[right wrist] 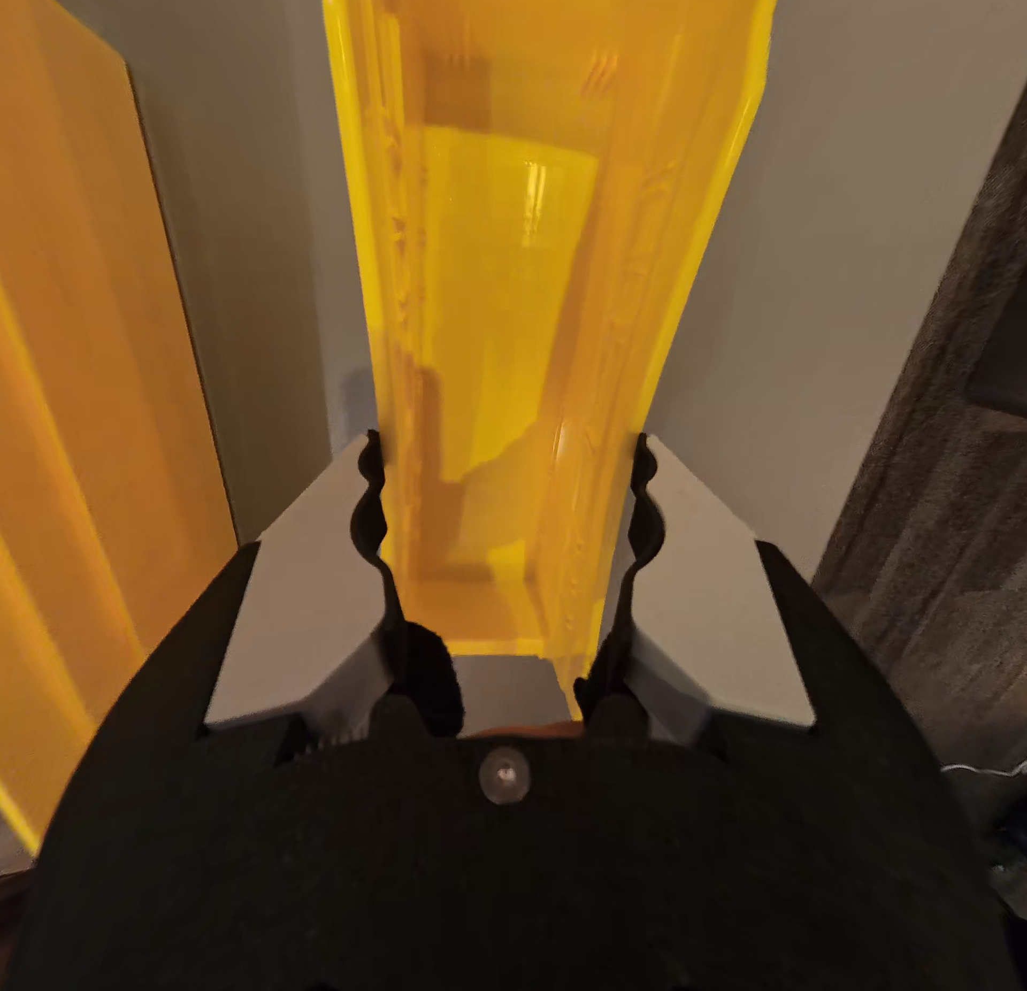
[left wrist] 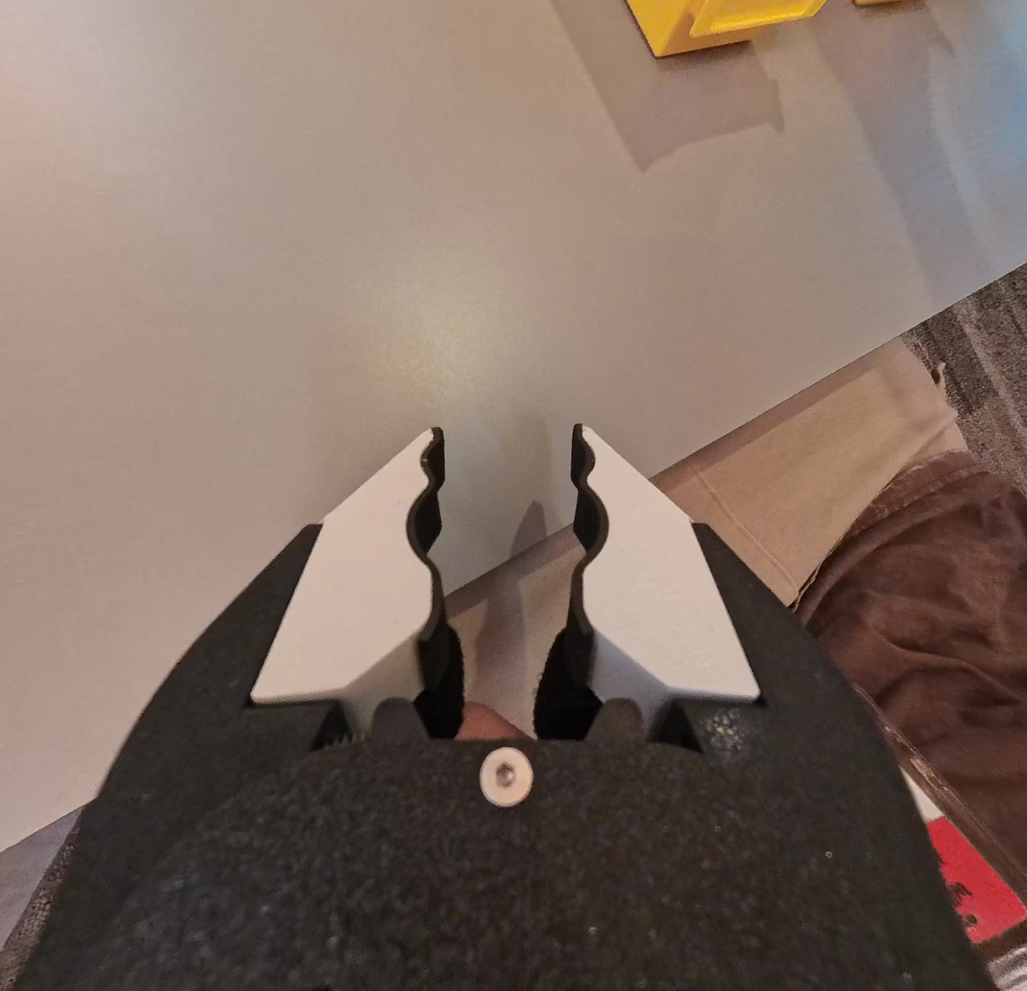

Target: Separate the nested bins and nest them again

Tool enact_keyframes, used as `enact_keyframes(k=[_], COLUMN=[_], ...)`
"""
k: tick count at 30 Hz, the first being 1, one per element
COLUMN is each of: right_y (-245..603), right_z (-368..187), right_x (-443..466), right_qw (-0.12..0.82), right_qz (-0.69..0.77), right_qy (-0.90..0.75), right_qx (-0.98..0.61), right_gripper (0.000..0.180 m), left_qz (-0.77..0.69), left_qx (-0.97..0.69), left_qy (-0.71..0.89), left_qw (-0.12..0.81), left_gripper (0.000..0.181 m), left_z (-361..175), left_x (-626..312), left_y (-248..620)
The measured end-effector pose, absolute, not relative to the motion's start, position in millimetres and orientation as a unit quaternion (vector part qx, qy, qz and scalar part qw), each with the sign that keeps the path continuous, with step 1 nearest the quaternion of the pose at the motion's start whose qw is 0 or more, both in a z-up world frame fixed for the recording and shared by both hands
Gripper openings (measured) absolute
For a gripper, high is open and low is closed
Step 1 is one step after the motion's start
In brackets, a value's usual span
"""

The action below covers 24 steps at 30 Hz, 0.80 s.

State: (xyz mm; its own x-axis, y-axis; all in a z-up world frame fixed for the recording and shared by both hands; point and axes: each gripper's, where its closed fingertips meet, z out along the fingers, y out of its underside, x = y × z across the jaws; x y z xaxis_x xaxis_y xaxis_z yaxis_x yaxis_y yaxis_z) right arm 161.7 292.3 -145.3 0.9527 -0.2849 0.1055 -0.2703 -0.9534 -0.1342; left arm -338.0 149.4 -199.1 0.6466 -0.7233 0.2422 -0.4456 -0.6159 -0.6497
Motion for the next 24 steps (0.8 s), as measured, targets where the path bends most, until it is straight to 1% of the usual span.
enact_keyframes(k=[3, 9, 13, 16, 19, 21, 24], right_y=[300.7, 302.0, 302.4, 297.8, 304.1, 302.6, 273.2], right_z=[-150.1, -154.5, -153.0, -138.4, -104.5, -77.7, -44.9], right_x=[162.8, 159.4, 161.6, 161.6, 146.1, 124.2, 81.9], right_qw=[0.074, 0.068, 0.103, 0.123, 0.198, 0.269, 0.373], right_qz=[-0.057, -0.050, -0.055, -0.073, -0.072, -0.058, -0.035], right_qy=[0.147, 0.154, 0.137, 0.104, 0.076, 0.057, 0.030], right_qx=[-0.985, -0.984, -0.984, -0.984, -0.975, -0.960, -0.927], right_gripper=[0.092, 0.110, 0.117, 0.119, 0.114, 0.109, 0.106], left_qz=[-0.252, -0.253, -0.249, -0.247, -0.248, -0.242, -0.228], left_qx=[-0.866, -0.866, -0.865, -0.864, -0.863, -0.862, -0.862], left_qy=[0.335, 0.333, 0.337, 0.338, 0.341, 0.345, 0.349], left_qw=[0.274, 0.273, 0.276, 0.280, 0.278, 0.282, 0.287], left_gripper=[0.044, 0.044, 0.044, 0.044, 0.044, 0.044, 0.044], left_z=[-200.4, -200.6, -200.3, -199.3, -199.7, -199.8, -201.6], left_x=[-338.9, -339.5, -340.5, -340.3, -338.6, -339.0, -340.6], left_y=[149.9, 150.2, 149.4, 148.8, 147.0, 147.9, 150.6])
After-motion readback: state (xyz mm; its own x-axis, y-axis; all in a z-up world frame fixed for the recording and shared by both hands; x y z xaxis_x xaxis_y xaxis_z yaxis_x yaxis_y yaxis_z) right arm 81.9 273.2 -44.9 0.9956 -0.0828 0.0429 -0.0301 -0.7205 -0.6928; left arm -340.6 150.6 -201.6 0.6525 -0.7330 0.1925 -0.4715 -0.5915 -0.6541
